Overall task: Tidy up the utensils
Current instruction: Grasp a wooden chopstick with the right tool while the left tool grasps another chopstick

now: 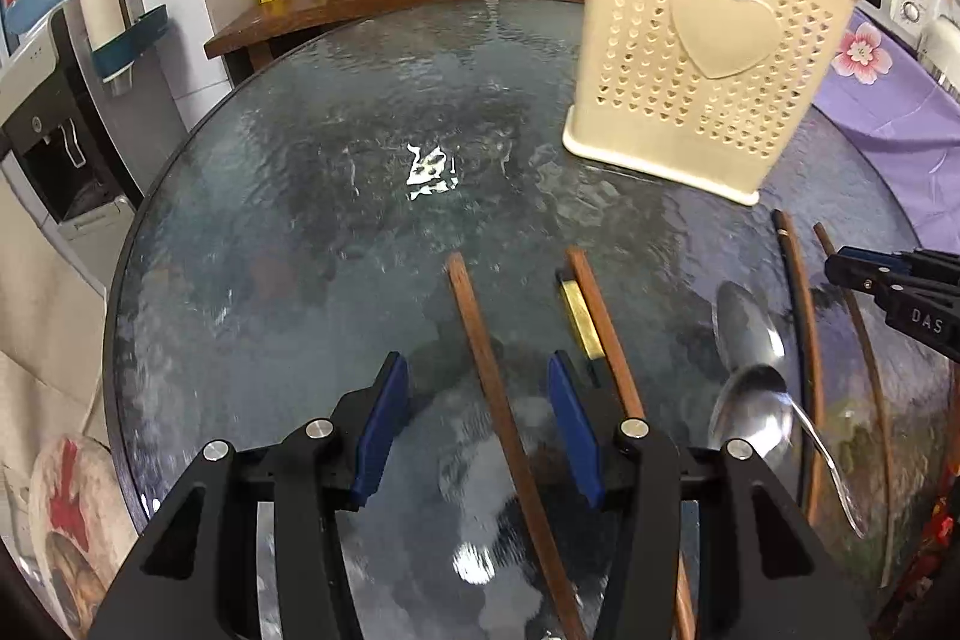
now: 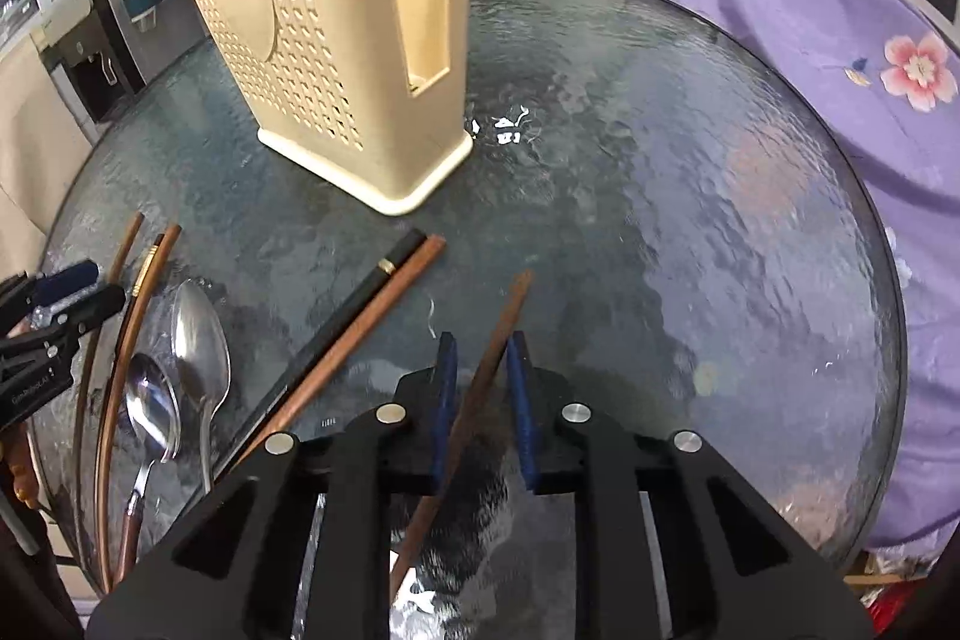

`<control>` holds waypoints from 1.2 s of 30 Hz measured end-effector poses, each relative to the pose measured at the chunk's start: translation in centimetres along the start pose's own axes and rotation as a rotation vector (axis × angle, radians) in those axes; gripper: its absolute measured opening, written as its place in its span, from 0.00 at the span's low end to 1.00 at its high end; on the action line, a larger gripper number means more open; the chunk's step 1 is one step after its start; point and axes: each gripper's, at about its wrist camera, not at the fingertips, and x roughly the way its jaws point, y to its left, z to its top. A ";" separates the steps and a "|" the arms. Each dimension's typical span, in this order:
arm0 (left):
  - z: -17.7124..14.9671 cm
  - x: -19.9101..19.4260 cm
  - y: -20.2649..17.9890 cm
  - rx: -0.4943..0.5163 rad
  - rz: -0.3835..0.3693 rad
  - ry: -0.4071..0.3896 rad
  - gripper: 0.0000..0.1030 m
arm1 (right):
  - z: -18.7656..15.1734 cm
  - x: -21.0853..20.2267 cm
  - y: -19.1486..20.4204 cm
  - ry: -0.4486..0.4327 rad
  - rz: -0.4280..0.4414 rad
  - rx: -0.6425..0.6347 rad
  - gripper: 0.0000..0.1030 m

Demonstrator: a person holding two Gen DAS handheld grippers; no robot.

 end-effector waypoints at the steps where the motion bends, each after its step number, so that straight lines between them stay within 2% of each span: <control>1: 0.3 0.2 0.1 0.000 0.005 0.004 0.44 | 0.2 0.1 0.0 0.003 0.001 0.000 0.17; 5: 1.5 0.9 0.2 0.002 0.006 0.026 0.37 | 1.0 0.5 -0.1 0.023 0.009 0.012 0.17; 16: 1.4 0.8 -1.2 0.038 -0.001 0.037 0.25 | 1.3 0.5 0.6 0.070 0.002 -0.010 0.16; 20: 1.3 0.7 -1.5 0.046 -0.003 0.039 0.18 | 1.3 0.5 1.0 0.067 0.000 -0.019 0.10; 24: 1.2 0.6 -2.4 0.054 0.011 0.029 0.09 | 1.2 0.5 1.4 0.051 -0.001 -0.011 0.09; 32: 1.7 0.9 -3.2 0.086 0.038 0.025 0.08 | 1.2 0.5 1.6 0.046 -0.013 -0.021 0.07; 36: 1.8 1.0 -3.0 0.061 0.041 0.013 0.08 | 1.0 0.4 1.9 0.033 -0.029 -0.026 0.07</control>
